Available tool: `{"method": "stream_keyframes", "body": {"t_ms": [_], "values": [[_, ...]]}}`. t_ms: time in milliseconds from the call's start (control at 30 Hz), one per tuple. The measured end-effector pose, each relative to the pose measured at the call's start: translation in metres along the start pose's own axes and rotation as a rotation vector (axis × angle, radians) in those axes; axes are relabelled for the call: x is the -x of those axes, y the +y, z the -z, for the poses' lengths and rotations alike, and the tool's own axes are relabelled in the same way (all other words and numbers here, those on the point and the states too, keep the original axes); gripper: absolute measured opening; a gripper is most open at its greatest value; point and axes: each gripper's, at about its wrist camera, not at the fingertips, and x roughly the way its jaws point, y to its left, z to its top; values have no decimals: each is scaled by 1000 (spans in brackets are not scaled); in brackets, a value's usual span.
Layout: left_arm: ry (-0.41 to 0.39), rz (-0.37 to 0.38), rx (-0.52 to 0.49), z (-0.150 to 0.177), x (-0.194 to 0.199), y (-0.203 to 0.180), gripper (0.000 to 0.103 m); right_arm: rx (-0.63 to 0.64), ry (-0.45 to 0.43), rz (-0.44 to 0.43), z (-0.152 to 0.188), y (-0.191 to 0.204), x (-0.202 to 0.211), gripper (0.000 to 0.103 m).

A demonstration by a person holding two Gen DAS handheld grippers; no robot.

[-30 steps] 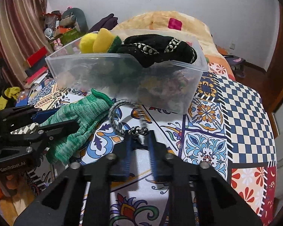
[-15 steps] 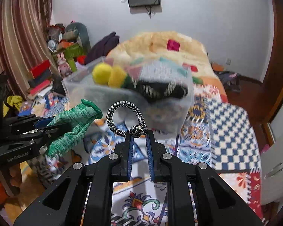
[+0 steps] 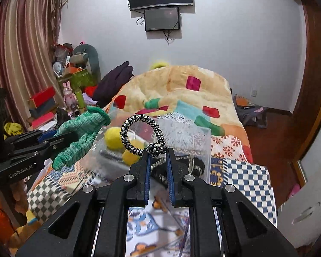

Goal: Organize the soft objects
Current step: 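Lower the glove into the box with the left gripper while the right drops the bracelet in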

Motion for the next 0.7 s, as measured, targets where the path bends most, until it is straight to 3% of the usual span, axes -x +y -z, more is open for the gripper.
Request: {"method": "stream_keyframes", "body": {"t_ms": [433, 467, 500, 533, 600, 700], "values": [[66, -50, -64, 2, -62, 0, 28, -8, 91, -13, -3, -10, -56, 14], [72, -55, -71, 3, -64, 0, 29, -1, 101, -7, -2, -9, -58, 16], [76, -59, -77, 5, -65, -1, 30, 7, 111, 0, -1, -9, -60, 25], [75, -59, -73, 6, -65, -1, 34, 18, 123, 12, 1, -7, -62, 36], [74, -48, -57, 6, -64, 0, 46, 33, 111, 22, 3, -4, -60, 44], [50, -58, -50, 5, -58, 0, 59, 45, 101, 16, 1, -2, -55, 44]]}}
